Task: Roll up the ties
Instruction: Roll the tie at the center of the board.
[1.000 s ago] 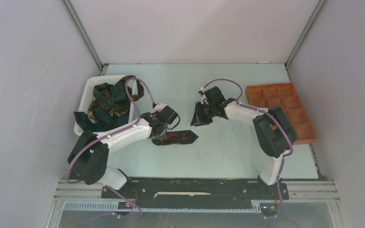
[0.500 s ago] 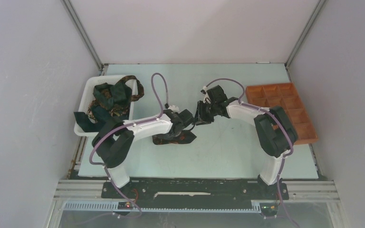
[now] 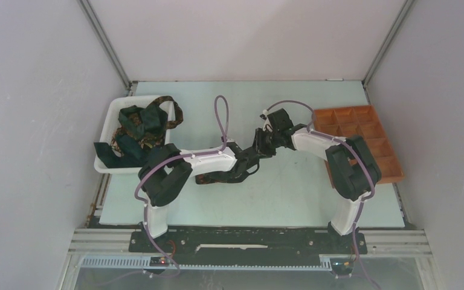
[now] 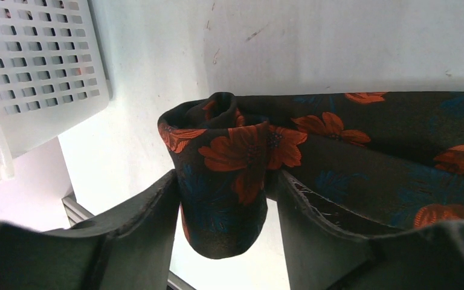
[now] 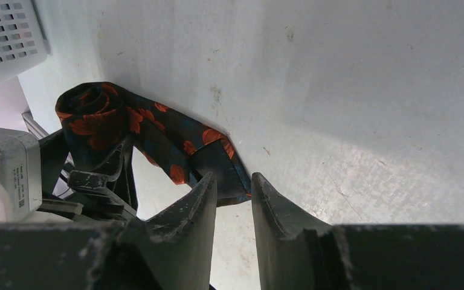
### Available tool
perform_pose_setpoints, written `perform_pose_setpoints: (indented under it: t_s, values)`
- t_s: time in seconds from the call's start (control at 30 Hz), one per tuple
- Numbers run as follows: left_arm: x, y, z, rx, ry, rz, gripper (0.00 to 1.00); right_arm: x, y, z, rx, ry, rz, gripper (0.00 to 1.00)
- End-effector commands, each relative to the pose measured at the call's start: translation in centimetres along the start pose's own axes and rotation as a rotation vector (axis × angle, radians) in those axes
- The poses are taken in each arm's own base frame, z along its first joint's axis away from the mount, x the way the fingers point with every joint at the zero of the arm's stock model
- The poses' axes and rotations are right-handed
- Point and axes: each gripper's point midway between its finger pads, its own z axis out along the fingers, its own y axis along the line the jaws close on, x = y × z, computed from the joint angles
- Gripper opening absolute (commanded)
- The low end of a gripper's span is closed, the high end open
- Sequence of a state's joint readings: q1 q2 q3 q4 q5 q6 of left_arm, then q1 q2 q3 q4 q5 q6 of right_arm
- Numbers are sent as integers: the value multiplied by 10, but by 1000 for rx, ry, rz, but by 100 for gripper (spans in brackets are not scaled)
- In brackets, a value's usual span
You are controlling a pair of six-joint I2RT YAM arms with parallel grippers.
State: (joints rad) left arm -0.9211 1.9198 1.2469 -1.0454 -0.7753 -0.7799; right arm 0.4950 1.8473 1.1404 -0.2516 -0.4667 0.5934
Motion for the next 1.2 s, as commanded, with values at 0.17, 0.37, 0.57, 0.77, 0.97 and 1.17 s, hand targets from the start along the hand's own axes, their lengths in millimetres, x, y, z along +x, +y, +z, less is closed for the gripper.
perform_pose_setpoints:
  t_s: [0.17, 0.37, 0.57, 0.77, 0.97, 1.17]
  values:
    - [-15, -21, -18, 99, -6, -112, 64, -11, 15, -16, -35, -52, -42, 30]
    - [-17, -31, -27, 183, -1, -143, 64, -12, 16, -21, -32, -63, -50, 30]
    - [-26, -40, -39, 297, -29, -200, 66, -11, 15, -26, -17, -69, -59, 30]
    - [-31, -27, -45, 304, -53, -229, 66, -11, 19, -33, -24, -87, -69, 30]
    - [-43, 1, -69, 351, -125, -288, 68, -8, 27, -40, -41, -104, -85, 30]
    - [-45, 28, -93, 489, -244, -357, 81, 4, 40, -41, -59, -110, -121, 30]
